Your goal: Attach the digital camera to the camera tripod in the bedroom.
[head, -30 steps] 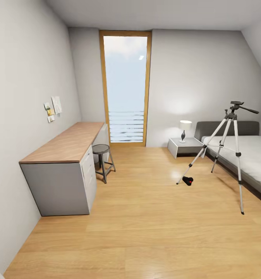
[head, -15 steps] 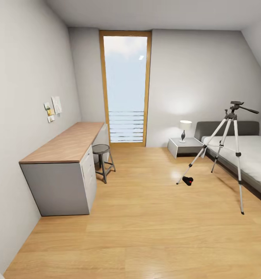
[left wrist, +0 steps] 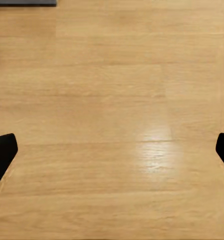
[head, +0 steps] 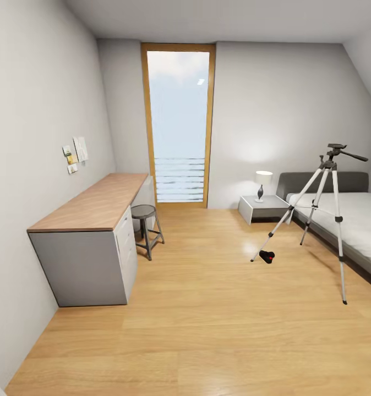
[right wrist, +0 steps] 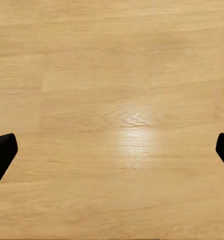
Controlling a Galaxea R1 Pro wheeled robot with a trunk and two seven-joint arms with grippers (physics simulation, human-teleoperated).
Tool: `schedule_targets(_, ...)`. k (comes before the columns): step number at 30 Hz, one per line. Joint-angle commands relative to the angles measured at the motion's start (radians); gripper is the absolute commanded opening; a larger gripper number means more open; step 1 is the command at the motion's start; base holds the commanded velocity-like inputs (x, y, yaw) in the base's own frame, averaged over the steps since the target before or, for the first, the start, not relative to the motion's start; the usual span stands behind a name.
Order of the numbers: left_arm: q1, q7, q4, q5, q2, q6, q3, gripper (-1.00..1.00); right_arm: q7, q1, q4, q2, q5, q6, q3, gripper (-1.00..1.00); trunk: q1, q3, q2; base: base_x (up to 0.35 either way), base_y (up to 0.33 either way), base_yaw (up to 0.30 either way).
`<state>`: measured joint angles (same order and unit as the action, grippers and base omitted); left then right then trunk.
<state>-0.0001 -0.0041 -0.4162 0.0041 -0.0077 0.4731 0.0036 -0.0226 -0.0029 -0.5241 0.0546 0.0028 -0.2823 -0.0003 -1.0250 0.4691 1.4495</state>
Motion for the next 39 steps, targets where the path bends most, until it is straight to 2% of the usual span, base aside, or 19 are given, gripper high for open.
schedule_targets(1,0.0,0.0,0.002,0.001,0.001,0.047,0.0,1.0,-0.004,0.0,-0.022,0.0,0.0,-0.008,0.0,1.0,0.0,0.001,0.0,0.0,0.0,0.0)
schedule_targets(2,0.0,0.0,0.008,0.001,0.001,0.097,-0.001,1.0,-0.005,0.0,-0.041,0.001,-0.001,-0.02,0.0,1.0,0.0,0.001,0.0,0.0,0.0,0.0)
schedule_targets(7,0.0,0.0,0.039,0.002,0.03,0.146,0.001,1.0,-0.005,0.0,-0.052,0.001,-0.004,-0.082,0.0,1.0,0.0,0.001,0.0,0.0,0.0,0.0)
schedule_targets(15,0.0,0.001,0.049,0.003,0.035,0.154,0.0,1.0,-0.005,0.0,-0.017,0.001,-0.005,-0.117,-0.001,1.0,0.0,0.001,0.0,0.0,0.0,-0.013)
schedule_targets(24,0.0,0.002,0.05,0.004,0.035,0.153,0.0,1.0,-0.005,0.0,-0.008,-0.001,-0.005,-0.123,-0.001,1.0,0.0,0.001,0.0,0.031,0.0,-0.254)
schedule_targets(39,0.0,0.003,0.05,0.004,0.035,0.149,0.0,1.0,-0.005,0.0,-0.008,-0.001,-0.005,-0.124,-0.001,1.0,0.0,0.001,0.0,0.291,-0.031,-0.299)
